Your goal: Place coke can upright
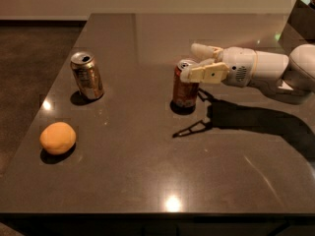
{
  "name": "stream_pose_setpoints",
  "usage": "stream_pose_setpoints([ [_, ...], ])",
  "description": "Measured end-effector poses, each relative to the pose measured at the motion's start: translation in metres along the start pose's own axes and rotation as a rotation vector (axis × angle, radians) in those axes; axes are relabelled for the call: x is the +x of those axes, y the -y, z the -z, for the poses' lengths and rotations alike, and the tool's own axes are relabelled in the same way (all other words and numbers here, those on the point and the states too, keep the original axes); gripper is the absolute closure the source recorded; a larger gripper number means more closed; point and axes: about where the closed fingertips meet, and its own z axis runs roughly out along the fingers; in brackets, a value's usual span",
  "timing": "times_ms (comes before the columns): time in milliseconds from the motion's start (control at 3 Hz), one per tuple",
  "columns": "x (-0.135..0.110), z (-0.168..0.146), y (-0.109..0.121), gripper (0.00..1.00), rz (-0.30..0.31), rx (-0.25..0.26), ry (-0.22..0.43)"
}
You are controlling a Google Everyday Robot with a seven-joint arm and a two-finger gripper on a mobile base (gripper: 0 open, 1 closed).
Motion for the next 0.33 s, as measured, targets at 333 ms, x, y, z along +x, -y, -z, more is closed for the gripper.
stream_pose_setpoints([
  [333,0.0,-0.0001,0.0,0.0,0.0,0.0,0.0],
])
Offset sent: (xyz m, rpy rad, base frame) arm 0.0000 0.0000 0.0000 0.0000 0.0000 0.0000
